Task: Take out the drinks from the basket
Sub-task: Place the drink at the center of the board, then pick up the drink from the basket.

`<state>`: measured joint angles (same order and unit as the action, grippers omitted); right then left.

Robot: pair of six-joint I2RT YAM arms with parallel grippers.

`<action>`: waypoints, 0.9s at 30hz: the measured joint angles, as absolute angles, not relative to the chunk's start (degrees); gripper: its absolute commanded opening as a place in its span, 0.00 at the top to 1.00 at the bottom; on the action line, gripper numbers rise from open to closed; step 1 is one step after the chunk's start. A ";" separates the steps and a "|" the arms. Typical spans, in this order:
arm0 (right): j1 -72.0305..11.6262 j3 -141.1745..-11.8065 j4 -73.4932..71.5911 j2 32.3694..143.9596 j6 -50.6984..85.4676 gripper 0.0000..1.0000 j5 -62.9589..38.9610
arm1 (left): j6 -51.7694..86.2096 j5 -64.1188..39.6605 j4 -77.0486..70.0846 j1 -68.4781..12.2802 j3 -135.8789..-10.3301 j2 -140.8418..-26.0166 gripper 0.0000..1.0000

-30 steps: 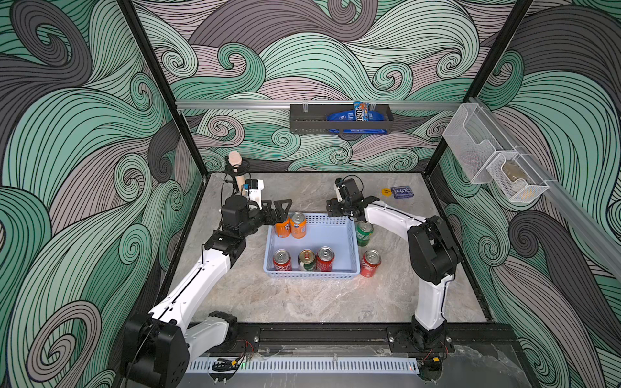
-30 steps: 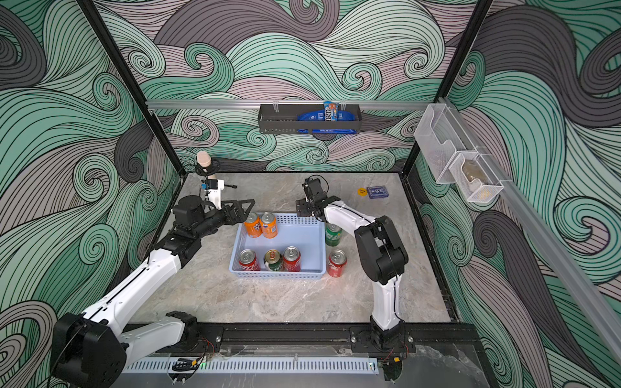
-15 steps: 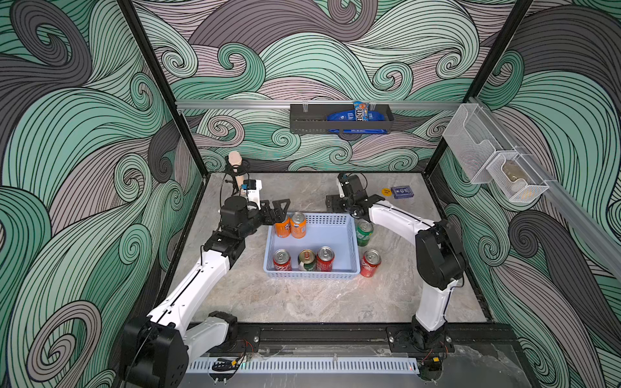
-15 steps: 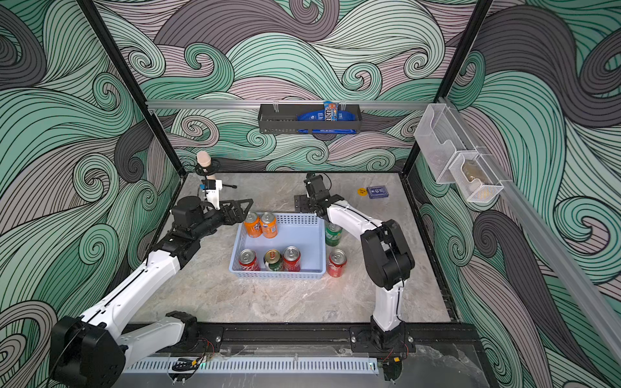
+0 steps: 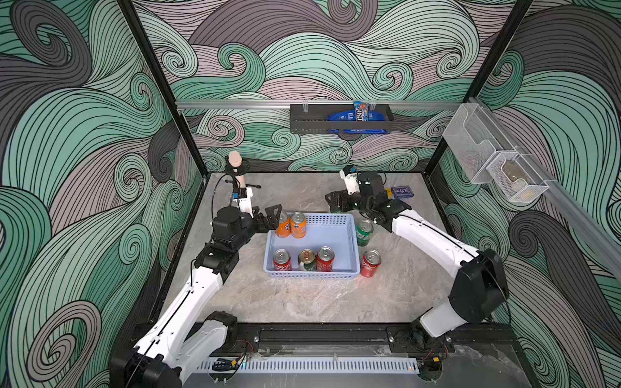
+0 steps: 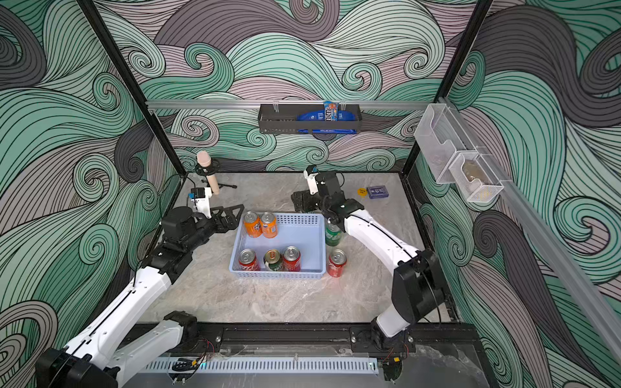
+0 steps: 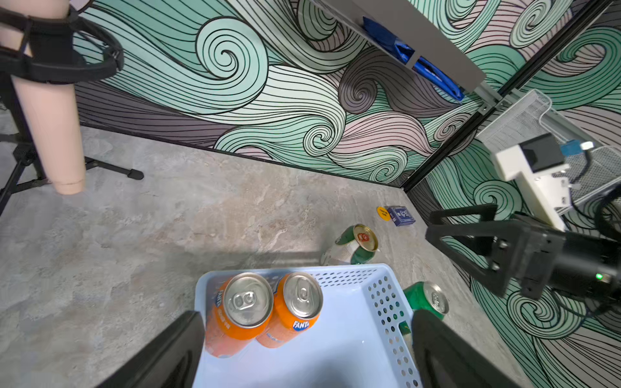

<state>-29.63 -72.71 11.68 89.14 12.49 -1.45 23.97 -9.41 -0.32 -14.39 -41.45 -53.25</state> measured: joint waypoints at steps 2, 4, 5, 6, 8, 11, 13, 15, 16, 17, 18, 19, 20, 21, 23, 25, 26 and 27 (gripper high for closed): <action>-30.74 -71.31 11.75 87.90 12.34 0.04 -2.55 | 23.97 -8.49 0.30 -14.28 -41.45 -53.34 0.01; -32.08 -70.15 11.77 86.89 12.10 0.03 -3.29 | 23.97 -7.86 0.67 -13.91 -41.45 -53.65 0.01; -32.69 -69.76 11.75 86.52 11.86 0.03 -3.55 | 23.97 -7.68 0.86 -13.63 -41.45 -53.82 0.01; -33.39 -69.38 11.75 86.26 11.44 0.03 -3.77 | 23.97 -7.49 1.17 -13.23 -41.45 -54.11 0.01; -34.57 -69.10 11.66 86.19 10.76 0.03 -4.32 | 23.99 -7.05 1.87 -12.64 -41.45 -54.52 0.01; -35.88 -68.71 11.70 86.50 10.04 0.04 -5.17 | 24.01 -6.61 2.50 -12.05 -41.45 -54.70 0.01; -36.67 -68.71 11.51 87.31 9.74 0.04 -5.43 | 24.03 -6.52 2.79 -11.75 -41.45 -54.74 0.01; -37.34 -68.71 11.27 88.64 9.69 0.05 -5.45 | 24.08 -6.46 2.98 -11.53 -41.45 -55.05 0.01; -37.71 -68.73 11.22 89.56 9.72 0.05 -5.34 | 24.08 -6.44 3.11 -11.35 -41.45 -55.37 0.01; -38.06 -68.75 11.25 90.45 9.74 0.05 -5.23 | 24.08 -6.39 3.20 -11.27 -41.47 -55.75 0.01; -38.48 -68.93 11.38 91.57 9.76 0.05 -5.15 | 24.08 -6.20 3.44 -11.11 -41.47 -56.18 0.01; -38.96 -69.36 11.40 92.90 9.78 0.05 -5.02 | 24.08 -6.04 3.73 -10.90 -41.50 -56.62 0.01; -39.31 -69.80 11.38 94.02 9.78 0.05 -4.89 | 24.08 -5.91 3.97 -10.74 -41.50 -56.95 0.01; -39.75 -70.35 11.42 95.13 9.78 0.05 -4.62 | 24.10 -5.72 4.34 -10.50 -41.50 -57.30 0.01; -40.49 -71.68 11.53 97.19 9.80 0.05 -3.97 | 24.14 -5.52 4.91 -10.17 -41.50 -57.58 0.01; -41.08 -72.90 11.46 98.72 9.96 0.05 -3.20 | 24.23 -5.50 5.32 -9.96 -41.50 -57.63 0.01; -41.25 -73.38 11.53 99.24 10.09 0.05 -2.98 | 24.23 -5.50 5.37 -9.87 -41.50 -57.60 0.01; -41.43 -74.02 11.51 99.74 10.24 0.05 -2.59 | 24.25 -5.50 5.43 -9.76 -41.50 -57.63 0.01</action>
